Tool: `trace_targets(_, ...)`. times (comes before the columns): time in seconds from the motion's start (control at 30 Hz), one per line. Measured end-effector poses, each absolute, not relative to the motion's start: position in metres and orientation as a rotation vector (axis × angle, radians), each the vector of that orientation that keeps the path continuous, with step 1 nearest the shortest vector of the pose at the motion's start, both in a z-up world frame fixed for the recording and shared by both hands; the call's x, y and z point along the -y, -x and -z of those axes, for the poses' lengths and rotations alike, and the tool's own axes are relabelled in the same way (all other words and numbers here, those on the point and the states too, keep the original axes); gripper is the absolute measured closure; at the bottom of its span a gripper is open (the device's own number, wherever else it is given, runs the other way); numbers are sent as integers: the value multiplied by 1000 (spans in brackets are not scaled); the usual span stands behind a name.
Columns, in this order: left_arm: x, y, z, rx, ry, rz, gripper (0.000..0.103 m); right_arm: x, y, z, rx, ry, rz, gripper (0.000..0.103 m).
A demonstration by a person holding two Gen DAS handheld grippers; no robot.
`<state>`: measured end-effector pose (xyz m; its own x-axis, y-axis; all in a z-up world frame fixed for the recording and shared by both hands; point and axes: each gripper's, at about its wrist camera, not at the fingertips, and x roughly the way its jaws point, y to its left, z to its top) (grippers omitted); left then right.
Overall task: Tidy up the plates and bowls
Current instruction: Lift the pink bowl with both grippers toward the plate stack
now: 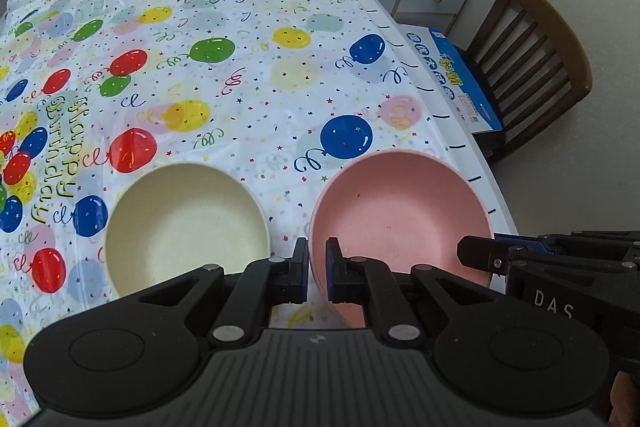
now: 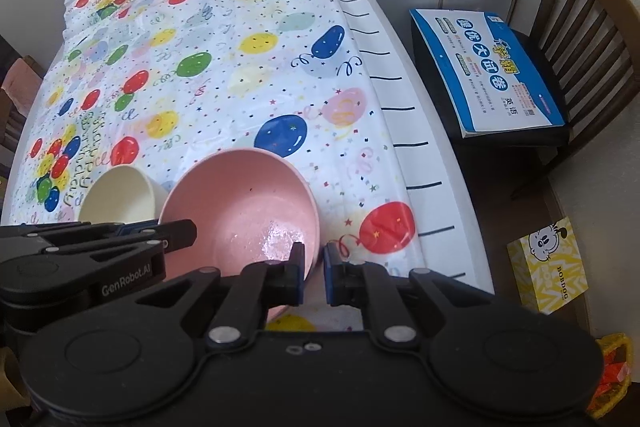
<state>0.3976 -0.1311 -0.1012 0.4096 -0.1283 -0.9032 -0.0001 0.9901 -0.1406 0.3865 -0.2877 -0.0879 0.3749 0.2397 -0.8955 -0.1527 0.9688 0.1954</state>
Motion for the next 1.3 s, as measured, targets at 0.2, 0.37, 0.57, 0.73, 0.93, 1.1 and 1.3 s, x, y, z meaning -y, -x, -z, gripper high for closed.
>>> trace_targets(0.2,120,-371,84,-1124,127,88,95,279,-364,71,-1136,-70,-255,95)
trace_targets(0.37,107,-345,72,-1111,124,90,95,266,-342,58,-1117,-56,-257,95)
trace_targets(0.57,88,-313,61,-1101,119,88,95,248,-314,46,-1100,-41,-261,95)
trace_targets(0.73,72,-285,54,-1103,111,83,95,230,-288,39,-1094,-35,-270,95)
trace_targets(0.93,52,-251,50,-1110,103,80,95,210,-258,33,-1087,-40,-282,95)
trace_targets(1.1,37,-223,52,-1120,94,82,95,195,-235,34,-1088,-44,-285,95)
trace_targets(1.3,16,-191,60,-1145,85,76,95,175,-205,40,-1102,-41,-296,95)
